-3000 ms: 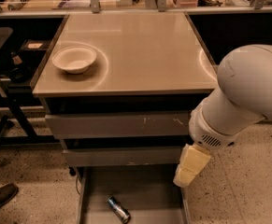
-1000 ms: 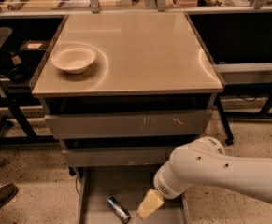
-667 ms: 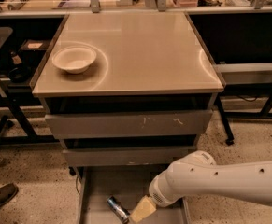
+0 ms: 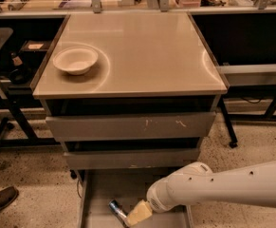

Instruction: Pick redbull can from bottom drawer and place on counter

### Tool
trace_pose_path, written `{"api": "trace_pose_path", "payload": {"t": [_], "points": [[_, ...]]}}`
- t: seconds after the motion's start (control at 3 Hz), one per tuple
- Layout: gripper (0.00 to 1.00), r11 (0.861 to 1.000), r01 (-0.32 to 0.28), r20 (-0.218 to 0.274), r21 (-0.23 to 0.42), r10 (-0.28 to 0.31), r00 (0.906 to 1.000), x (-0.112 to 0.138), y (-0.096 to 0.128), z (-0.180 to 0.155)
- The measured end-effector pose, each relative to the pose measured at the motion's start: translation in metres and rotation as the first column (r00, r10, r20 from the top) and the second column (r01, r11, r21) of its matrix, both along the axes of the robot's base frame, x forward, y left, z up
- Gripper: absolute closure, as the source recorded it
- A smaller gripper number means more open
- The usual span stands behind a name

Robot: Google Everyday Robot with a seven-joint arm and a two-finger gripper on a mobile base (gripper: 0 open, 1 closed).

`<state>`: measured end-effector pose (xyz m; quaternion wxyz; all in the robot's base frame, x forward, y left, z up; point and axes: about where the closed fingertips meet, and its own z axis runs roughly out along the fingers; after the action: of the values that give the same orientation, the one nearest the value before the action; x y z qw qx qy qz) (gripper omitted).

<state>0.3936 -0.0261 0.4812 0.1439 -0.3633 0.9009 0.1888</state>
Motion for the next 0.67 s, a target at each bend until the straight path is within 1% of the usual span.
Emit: {"api": "trace_pose_path", "payload": {"t": [0.33, 0.67], "points": [[0.0, 1.0, 0.02, -0.019, 0.014, -0.02, 0.9996, -0.003, 0.005, -0.023], [0.0, 0.997, 0.057, -0.017, 0.046, -0.056, 0.9983, 0.004, 0.009, -0.06]]}}
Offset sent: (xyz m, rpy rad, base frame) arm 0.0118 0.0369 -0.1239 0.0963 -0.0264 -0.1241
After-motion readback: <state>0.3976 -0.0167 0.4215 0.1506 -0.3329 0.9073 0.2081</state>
